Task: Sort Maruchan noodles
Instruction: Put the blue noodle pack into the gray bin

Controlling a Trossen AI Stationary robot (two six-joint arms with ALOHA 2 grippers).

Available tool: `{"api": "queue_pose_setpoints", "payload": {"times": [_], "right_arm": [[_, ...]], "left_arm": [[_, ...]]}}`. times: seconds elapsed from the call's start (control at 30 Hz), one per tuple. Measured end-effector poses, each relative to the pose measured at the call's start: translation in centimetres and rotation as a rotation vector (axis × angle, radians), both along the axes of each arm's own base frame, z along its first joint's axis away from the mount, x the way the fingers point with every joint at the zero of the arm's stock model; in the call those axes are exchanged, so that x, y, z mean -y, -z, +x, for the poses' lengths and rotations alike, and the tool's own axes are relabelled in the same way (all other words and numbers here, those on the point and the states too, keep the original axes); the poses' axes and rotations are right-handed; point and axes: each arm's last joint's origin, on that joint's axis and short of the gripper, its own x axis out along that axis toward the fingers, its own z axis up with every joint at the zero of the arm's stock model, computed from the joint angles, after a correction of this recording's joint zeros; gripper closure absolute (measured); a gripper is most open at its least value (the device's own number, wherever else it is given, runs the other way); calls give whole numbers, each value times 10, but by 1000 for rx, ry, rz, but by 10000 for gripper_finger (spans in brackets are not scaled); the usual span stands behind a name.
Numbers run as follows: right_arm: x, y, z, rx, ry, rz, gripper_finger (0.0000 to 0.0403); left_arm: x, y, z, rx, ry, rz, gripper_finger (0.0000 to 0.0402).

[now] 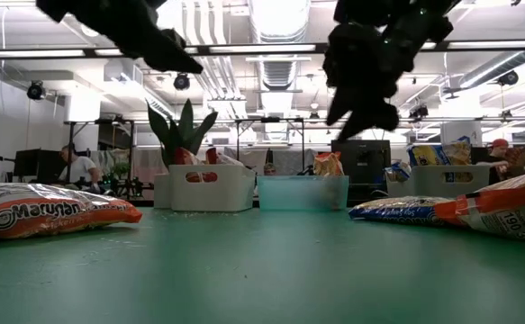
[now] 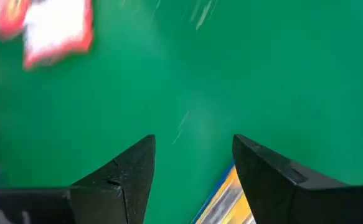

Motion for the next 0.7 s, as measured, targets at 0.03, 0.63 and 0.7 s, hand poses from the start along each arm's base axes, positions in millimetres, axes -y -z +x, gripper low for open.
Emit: {"api": "queue_pose_setpoints", "payload": {"times": [0.03, 0.63, 0.7], "right_arm": [[-2, 3, -1, -34, -21, 80, 203], [-18, 56, -23, -683, 86, 163, 293], [-19, 65, -17, -672, 48, 153, 310]], "left_arm": [[-1, 3, -2, 13, -21, 10, 212], [-4, 6, -5, 98, -121, 56, 212], [-4, 7, -5, 95, -121, 57, 212]]}}
